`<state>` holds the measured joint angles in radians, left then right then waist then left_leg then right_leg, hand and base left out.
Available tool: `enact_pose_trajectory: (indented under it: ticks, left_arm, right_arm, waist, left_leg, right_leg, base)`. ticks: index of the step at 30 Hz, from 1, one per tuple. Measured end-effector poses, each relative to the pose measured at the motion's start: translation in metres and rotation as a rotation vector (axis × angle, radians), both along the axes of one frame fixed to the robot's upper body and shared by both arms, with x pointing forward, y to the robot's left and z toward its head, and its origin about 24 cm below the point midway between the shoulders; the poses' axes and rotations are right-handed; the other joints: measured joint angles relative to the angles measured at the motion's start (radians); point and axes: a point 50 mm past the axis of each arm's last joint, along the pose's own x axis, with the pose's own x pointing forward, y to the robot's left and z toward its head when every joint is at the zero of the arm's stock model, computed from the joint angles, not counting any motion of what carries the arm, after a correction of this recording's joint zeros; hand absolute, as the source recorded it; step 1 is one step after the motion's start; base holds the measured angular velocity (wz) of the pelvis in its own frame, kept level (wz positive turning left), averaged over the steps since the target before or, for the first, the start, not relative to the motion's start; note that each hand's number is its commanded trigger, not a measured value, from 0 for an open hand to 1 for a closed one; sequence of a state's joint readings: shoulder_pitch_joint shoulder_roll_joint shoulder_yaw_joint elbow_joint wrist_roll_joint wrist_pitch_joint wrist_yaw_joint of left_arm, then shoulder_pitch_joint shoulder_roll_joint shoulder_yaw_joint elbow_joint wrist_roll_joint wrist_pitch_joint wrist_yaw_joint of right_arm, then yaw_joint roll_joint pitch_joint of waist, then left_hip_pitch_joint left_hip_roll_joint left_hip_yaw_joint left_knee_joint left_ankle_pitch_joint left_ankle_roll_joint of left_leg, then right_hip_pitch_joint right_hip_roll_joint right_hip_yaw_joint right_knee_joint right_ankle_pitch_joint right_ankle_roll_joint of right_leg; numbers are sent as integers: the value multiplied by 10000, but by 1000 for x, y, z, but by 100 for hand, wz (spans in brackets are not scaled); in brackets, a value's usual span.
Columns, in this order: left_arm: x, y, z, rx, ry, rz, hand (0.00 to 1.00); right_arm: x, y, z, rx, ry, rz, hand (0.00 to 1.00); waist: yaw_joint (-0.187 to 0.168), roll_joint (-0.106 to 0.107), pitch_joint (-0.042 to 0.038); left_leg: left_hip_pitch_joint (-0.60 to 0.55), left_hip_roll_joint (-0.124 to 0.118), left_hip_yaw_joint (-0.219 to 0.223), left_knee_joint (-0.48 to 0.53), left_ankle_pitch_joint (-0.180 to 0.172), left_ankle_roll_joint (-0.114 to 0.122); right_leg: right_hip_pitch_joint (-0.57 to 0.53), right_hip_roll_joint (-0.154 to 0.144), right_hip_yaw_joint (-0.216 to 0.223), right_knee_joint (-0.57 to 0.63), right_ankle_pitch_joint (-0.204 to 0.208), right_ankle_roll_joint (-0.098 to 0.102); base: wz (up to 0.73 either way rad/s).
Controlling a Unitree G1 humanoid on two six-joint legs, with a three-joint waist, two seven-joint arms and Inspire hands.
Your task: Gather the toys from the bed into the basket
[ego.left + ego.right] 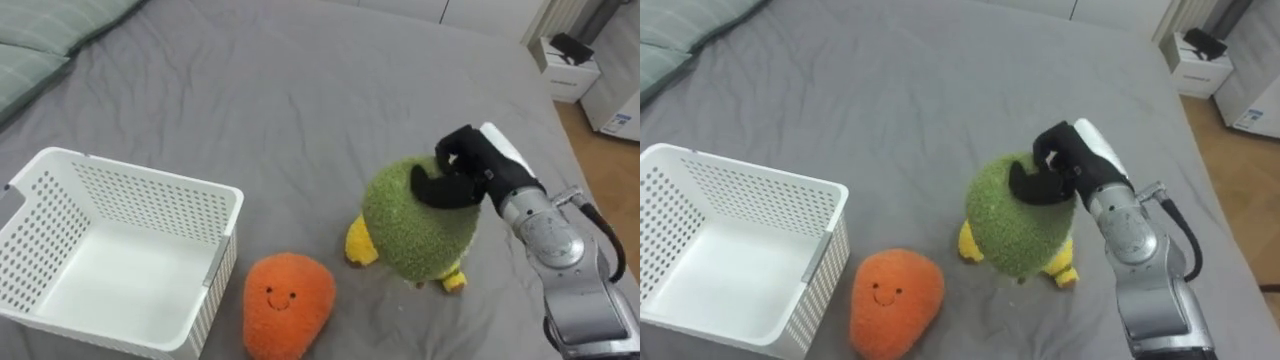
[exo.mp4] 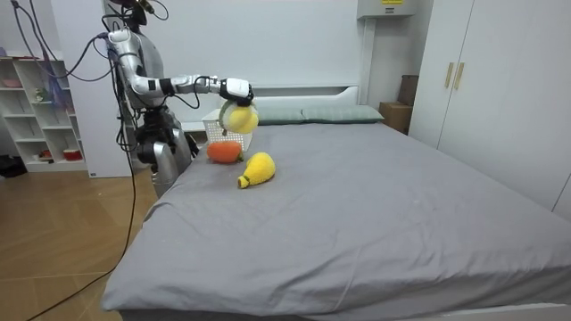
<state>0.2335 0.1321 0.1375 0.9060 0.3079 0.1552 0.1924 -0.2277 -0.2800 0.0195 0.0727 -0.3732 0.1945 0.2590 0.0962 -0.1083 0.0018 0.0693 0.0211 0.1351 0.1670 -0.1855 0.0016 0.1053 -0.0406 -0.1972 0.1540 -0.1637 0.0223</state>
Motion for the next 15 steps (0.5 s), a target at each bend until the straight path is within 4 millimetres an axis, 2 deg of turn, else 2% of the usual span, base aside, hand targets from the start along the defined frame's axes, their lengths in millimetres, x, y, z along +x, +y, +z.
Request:
enact_pose_trajectory:
  ticks: [4,8,13,15]
  left_arm:
    - [4,0,1,24,-143,-61,0]
    - [10,-1,2,34,-250,-237,0]
    - [22,-3,4,23,-589,-414,0]
    - [25,-4,4,15,-677,-439,0]
  right_arm:
    - [16,8,27,97,-832,309,100]
    - [21,23,32,20,-989,824,100]
    - [25,40,37,-166,-1098,1440,100]
    - [27,43,41,-124,-1226,1512,100]
  waist:
    - [348,-18,6]
    - [632,-16,22]
    - [1058,-114,126]
    - [1243,-136,137]
  left_leg:
    - [-32,-1,-19,-1,0,0]
    - [-53,-18,-131,6,3,5]
    - [-308,-131,-572,32,53,62]
    - [-443,-185,-712,36,113,87]
  right_leg:
    - [-20,-3,-42,-10,1,1]
    - [18,-37,-266,-15,4,7]
    - [39,-163,-1139,-38,3,12]
    - [-18,-218,-1401,-36,7,19]
  base:
    - [0]
    - [8]
    - [23]
    - [26]
